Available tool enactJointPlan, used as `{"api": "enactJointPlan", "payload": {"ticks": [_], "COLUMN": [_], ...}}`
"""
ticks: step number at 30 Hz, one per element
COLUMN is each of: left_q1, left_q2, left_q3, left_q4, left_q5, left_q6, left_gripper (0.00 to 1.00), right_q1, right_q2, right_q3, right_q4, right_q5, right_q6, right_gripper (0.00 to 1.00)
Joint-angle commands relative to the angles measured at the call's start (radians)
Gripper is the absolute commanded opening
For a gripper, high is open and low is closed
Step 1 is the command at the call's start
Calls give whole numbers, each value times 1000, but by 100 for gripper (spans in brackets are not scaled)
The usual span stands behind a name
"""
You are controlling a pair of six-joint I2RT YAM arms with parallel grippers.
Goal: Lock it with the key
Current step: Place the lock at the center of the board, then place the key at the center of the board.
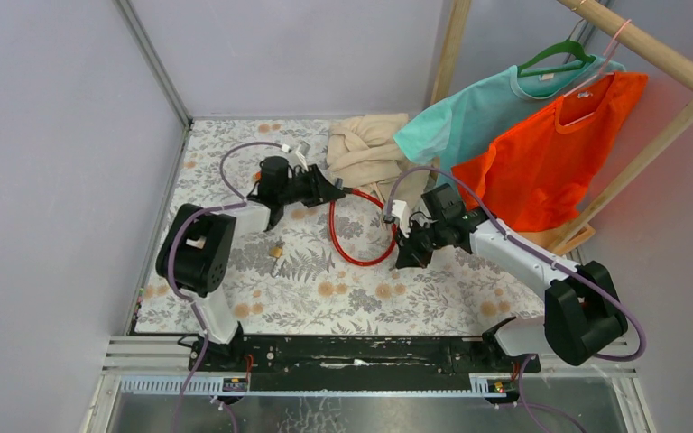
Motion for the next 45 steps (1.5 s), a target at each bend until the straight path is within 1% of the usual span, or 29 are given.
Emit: {"api": "enactJointPlan", "payload": {"ticks": [1,4,8,11,14,17,19,23,24,28,33,37,40,45], "left_q1": [-54,-69,-71,-73,-72,-64,-55,-26,-16,1,10,40,80,141], "left_q2": [47,94,178,235,267,265,242,163,143,32,-147,-257,-304,-320], "left_q3": [37,30,77,123,165,201,214,218,215,204,145,113,102,107], "left_q4": [124,124,100,60,13,-57,-107,-210,-232,-356,-438,-492,-513,-570], "left_q5": [-50,-88,-88,-80,-72,-73,-82,-118,-118,-154,-248,-326,-359,-388], "left_q6": [-117,-124,-110,-90,-53,15,69,205,239,412,612,676,695,728], "left_gripper": [4,8,17,26,37,50,61,94,99,100,100,100,100,100], "right_q1": [8,8,8,8,9,8,8,28,35,88,144,174,177,177], "right_q2": [-36,-57,-54,-48,-49,-54,-53,-10,3,64,158,219,240,240], "right_q3": [-14,-28,-32,-33,-34,-40,-51,-60,-61,-53,-22,11,25,47], "right_q4": [46,52,56,56,57,62,72,88,93,107,104,85,81,55], "right_q5": [-36,-32,-23,-22,-17,-18,-24,-4,-2,28,57,65,81,82], "right_q6": [26,20,17,16,11,9,9,18,18,20,31,40,45,47], "right_gripper": [0,0,0,0,0,0,0,0,0,0,1,5,12,33]}}
